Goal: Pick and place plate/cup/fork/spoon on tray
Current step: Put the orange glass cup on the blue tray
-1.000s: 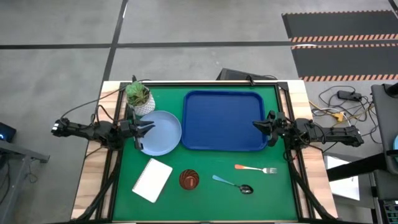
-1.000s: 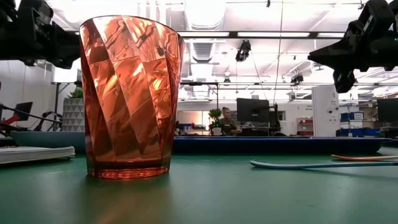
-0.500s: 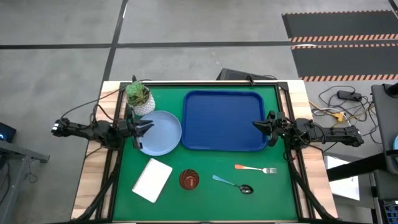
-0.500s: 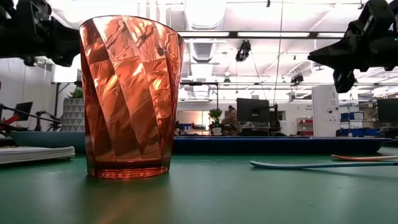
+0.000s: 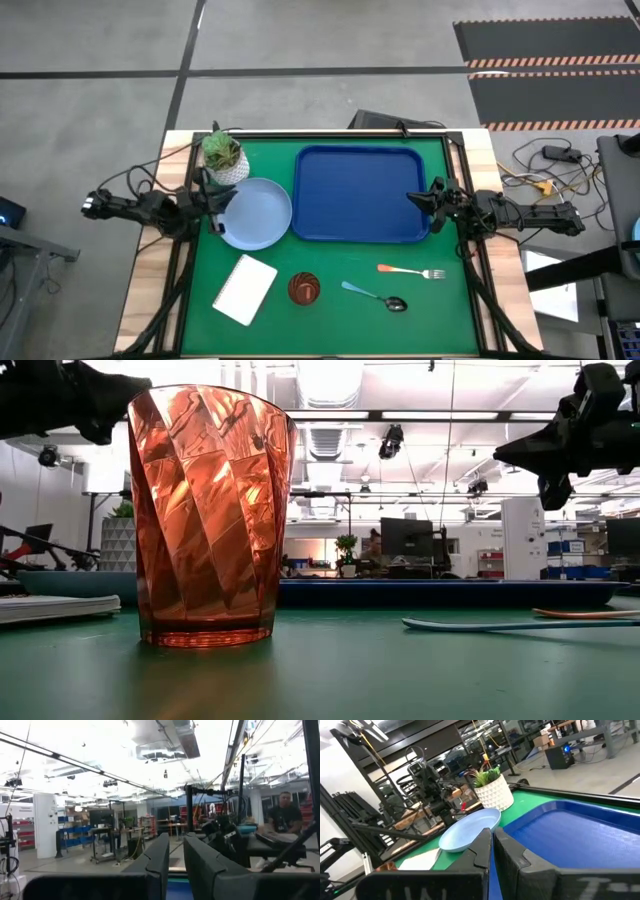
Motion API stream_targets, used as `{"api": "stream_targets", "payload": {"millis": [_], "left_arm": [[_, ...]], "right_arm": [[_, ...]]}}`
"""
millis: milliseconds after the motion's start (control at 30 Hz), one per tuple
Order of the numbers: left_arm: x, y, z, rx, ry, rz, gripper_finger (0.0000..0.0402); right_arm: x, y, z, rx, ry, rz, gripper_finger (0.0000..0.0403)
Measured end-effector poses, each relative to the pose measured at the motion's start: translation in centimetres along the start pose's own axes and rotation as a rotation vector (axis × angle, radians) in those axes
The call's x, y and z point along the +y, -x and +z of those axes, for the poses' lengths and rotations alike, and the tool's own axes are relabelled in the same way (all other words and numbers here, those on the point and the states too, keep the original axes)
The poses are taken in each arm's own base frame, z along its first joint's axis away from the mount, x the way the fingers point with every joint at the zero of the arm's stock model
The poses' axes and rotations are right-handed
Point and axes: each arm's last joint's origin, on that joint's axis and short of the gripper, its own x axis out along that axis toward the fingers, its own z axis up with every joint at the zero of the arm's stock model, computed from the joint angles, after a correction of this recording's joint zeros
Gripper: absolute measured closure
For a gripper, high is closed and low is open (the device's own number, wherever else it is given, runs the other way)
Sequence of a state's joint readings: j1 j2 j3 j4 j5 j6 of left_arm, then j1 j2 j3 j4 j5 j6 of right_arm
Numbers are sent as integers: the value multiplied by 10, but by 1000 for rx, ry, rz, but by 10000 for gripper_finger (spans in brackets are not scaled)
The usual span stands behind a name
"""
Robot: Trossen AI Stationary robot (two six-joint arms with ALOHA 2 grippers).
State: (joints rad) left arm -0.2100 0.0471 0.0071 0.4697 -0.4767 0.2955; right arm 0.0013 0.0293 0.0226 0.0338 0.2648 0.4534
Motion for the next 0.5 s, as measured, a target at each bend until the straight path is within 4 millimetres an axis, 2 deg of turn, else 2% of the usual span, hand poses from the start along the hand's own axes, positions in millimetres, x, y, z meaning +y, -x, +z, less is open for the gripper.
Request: {"api": "stream_targets", "payload": {"millis": [200,333,500], "left_arm": [[4,0,11,-104,-19,36,362],[6,1,17,-142,-96,58,362],[7,1,21,-160,-181,74,362]], "right_arm": [[0,-2,-3,19,-55,-7,394],[0,-5,-1,-10,-224,-28,394],[5,-13,3,-62,-210,-10,394]]}}
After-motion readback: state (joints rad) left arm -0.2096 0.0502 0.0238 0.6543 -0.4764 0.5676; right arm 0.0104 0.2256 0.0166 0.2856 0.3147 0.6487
